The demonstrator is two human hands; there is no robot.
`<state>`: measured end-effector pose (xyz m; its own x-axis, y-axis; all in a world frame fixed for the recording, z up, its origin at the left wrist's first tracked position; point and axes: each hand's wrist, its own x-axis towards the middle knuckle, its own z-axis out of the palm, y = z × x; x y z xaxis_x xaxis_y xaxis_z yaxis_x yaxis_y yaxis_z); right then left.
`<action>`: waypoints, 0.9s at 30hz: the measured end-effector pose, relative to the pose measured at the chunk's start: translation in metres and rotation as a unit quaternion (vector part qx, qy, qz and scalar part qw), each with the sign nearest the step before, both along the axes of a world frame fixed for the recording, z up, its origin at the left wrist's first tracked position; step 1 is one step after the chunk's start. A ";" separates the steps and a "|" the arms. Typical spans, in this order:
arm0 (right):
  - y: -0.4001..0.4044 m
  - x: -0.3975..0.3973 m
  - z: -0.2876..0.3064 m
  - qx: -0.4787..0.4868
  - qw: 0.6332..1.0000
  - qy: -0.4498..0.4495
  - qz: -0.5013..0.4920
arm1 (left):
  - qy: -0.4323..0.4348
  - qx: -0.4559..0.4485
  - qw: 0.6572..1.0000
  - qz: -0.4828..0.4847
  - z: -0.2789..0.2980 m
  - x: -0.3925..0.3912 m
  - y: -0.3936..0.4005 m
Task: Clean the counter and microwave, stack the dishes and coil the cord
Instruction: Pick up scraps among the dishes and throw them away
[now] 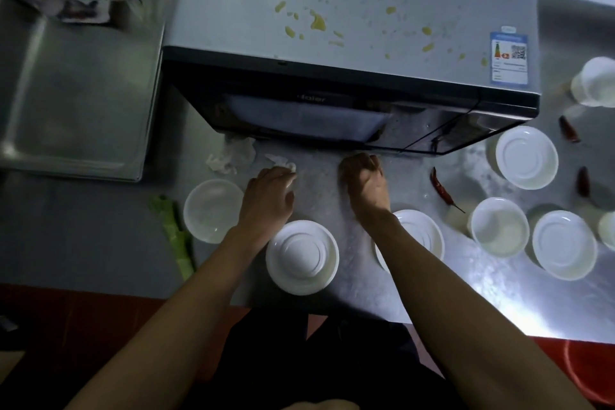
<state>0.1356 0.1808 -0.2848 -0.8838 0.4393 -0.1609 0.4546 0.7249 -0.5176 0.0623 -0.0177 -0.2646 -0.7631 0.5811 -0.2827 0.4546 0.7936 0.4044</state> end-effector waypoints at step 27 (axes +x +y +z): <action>-0.022 0.075 0.034 0.028 0.987 0.144 -0.058 | 0.042 0.263 0.964 -0.004 0.026 0.039 0.009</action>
<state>0.2107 0.1586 -0.2507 -0.8320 0.5421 0.1182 0.3763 0.7079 -0.5978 0.1009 -0.0085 -0.2386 -0.7658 0.6328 0.1145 0.5077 0.4857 0.7116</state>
